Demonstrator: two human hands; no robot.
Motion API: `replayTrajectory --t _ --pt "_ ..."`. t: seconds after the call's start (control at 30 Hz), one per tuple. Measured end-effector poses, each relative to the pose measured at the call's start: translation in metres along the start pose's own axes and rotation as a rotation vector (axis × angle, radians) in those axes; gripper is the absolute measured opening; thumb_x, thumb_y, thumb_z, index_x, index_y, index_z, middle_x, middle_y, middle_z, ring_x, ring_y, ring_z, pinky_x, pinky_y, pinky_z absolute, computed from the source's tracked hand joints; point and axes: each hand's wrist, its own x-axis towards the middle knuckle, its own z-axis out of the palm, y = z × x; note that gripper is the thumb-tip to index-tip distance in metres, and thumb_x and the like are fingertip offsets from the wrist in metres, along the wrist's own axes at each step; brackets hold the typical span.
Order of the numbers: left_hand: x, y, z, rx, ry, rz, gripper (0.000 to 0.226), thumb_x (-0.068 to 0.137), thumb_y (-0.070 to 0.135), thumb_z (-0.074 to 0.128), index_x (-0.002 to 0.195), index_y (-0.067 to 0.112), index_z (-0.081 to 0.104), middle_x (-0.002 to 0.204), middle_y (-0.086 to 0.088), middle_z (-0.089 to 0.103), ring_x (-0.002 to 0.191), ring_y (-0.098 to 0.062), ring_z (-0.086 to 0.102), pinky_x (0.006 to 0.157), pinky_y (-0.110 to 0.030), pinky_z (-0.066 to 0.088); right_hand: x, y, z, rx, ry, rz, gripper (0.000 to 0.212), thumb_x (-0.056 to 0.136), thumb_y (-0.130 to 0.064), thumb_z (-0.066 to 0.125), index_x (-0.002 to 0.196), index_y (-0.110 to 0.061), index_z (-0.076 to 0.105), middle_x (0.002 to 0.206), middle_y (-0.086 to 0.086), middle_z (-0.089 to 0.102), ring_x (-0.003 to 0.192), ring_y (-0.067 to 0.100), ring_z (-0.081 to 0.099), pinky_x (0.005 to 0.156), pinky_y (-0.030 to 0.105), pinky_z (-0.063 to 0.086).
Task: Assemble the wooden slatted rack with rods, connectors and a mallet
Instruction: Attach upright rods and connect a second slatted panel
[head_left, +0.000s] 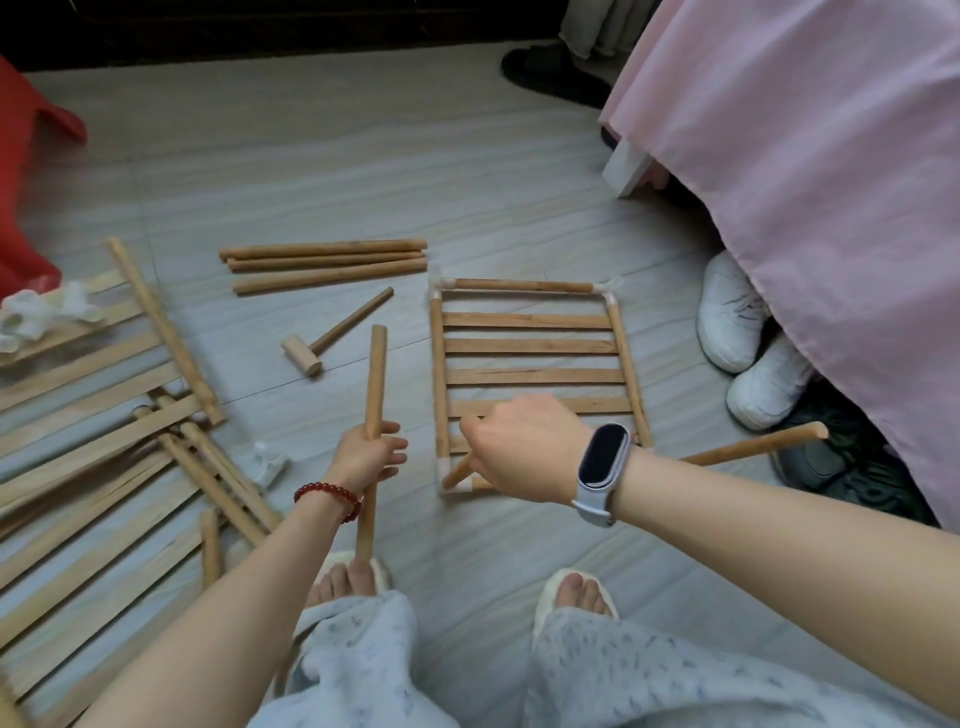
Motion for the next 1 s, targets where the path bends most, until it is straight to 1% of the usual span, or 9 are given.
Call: replayTrajectory --t 0.1,0.23,0.4,0.5,0.6,0.7,0.87,0.93,1.0 --pt "-0.009 0.013 -0.018 -0.018 0.074 0.068 0.021 0.091 -0.001 0.048 0.110 0.005 0.056 0.088 -0.008 0.063 0.072 -0.016 0.060 0.066 -0.026 0.049 0.008 -0.008 -0.006 -0.026 -0.084 0.131 0.027 0.094 -0.020 0.045 0.068 -0.013 0.043 0.065 -0.003 0.041 0.055 0.019 0.038 0.047 0.025 0.025" --pt "-0.023 0.028 -0.033 -0.037 0.102 0.131 0.021 0.090 -0.003 0.049 0.108 0.004 0.057 0.088 -0.011 0.062 0.068 -0.015 0.058 0.063 -0.025 0.046 0.016 -0.014 -0.008 0.180 -0.270 0.239 0.034 0.094 -0.026 0.046 0.062 -0.018 0.037 0.063 -0.003 0.041 0.054 0.012 0.037 0.053 0.025 0.036" --pt "-0.037 0.028 -0.048 -0.063 0.102 0.145 0.021 0.089 -0.002 0.054 0.107 0.004 0.059 0.086 -0.009 0.063 0.070 -0.016 0.060 0.065 -0.026 0.048 0.007 -0.039 -0.002 -0.185 -0.276 0.093 0.035 0.094 -0.012 0.040 0.060 -0.015 0.031 0.061 -0.002 0.035 0.059 0.019 0.040 0.056 0.027 0.035" --pt "-0.043 0.029 -0.052 -0.046 0.103 0.163 0.020 0.089 -0.003 0.053 0.107 0.004 0.059 0.086 -0.009 0.063 0.070 -0.016 0.060 0.063 -0.025 0.048 -0.003 -0.036 0.006 -0.444 -0.300 0.001 0.034 0.098 -0.012 0.037 0.063 -0.013 0.034 0.065 -0.004 0.040 0.055 0.015 0.036 0.051 0.023 0.027" --pt "-0.047 0.032 -0.051 -0.006 0.083 0.176 0.019 0.091 -0.002 0.049 0.107 0.005 0.058 0.088 -0.009 0.064 0.071 -0.016 0.060 0.063 -0.024 0.048 -0.015 -0.010 0.010 -0.529 -0.322 0.016 0.025 0.100 -0.017 0.035 0.089 -0.014 0.058 0.087 -0.002 0.060 0.074 0.017 0.052 0.056 0.026 0.032" --pt "-0.049 0.039 -0.044 0.050 0.053 0.184 0.018 0.092 0.000 0.048 0.106 0.006 0.058 0.093 -0.011 0.065 0.076 -0.018 0.062 0.066 -0.025 0.049 -0.030 0.022 0.020 -0.555 -0.383 0.095 0.025 0.099 -0.012 0.037 0.096 -0.016 0.061 0.096 -0.001 0.065 0.087 0.018 0.060 0.053 0.025 0.029" --pt "-0.041 0.060 -0.020 0.168 -0.002 0.236 0.016 0.092 0.003 0.050 0.104 0.007 0.059 0.093 -0.009 0.067 0.078 -0.018 0.064 0.068 -0.026 0.050 -0.056 0.069 0.027 -0.324 -0.333 0.325 0.019 0.096 -0.012 0.043 0.099 -0.014 0.062 0.101 0.003 0.065 0.094 0.023 0.061 0.065 0.029 0.038" --pt "-0.036 0.068 -0.006 0.224 -0.025 0.255 0.016 0.092 0.004 0.049 0.105 0.007 0.059 0.097 -0.010 0.065 0.078 -0.018 0.063 0.068 -0.027 0.050 -0.059 0.079 0.037 -0.129 -0.300 0.443 0.016 0.095 -0.024 0.047 0.092 -0.015 0.060 0.092 0.003 0.063 0.086 0.024 0.061 0.066 0.030 0.045" --pt "-0.028 0.076 0.010 0.298 -0.054 0.271 0.016 0.093 0.005 0.050 0.107 0.008 0.058 0.100 -0.011 0.063 0.079 -0.018 0.063 0.072 -0.031 0.051 -0.057 0.087 0.050 0.166 -0.162 0.623 0.028 0.093 -0.038 0.047 0.089 -0.015 0.063 0.082 0.002 0.062 0.079 0.024 0.060 0.068 0.032 0.051"
